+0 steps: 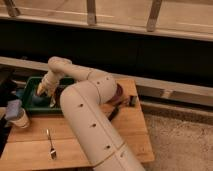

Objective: Stack cups into tray

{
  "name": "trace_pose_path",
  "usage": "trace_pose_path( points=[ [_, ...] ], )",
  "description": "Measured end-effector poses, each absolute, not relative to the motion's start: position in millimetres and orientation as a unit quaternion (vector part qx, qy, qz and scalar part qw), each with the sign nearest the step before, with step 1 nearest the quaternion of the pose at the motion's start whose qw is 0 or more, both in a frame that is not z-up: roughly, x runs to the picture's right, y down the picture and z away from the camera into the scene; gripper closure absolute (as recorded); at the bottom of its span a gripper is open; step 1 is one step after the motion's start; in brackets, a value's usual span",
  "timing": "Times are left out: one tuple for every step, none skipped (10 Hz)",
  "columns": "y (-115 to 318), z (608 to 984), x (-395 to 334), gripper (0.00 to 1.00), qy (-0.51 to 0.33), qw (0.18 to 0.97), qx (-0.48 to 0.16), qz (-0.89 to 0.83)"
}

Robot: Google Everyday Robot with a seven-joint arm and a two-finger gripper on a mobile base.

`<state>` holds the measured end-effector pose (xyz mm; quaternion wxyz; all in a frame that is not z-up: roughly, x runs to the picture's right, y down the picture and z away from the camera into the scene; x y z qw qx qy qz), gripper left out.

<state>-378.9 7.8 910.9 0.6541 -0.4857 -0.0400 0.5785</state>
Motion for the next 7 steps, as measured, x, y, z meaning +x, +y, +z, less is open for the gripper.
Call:
trace_pose_path(
  points=[
    [3.0,905.4,-379.7,0.20,-0.048,0.657,-0.484,0.576],
    [-4.5,896.0,-383.0,0.20,-0.061,0.660,-0.483,0.572],
    [-12.3,884.9,-387.7,0.20,-0.075,0.665,-0.480,0.567],
    [-20.3,873.5,-392.9,0.20,-0.091,0.670,-0.477,0.562],
    [-25.4,866.9,-394.8,0.20,-0.102,0.672,-0.474,0.560],
    [-33.8,857.5,-395.3,0.20,-0.117,0.672,-0.467,0.562],
    [-35.2,857.6,-393.2,0.20,-0.118,0.672,-0.466,0.564]
  ],
)
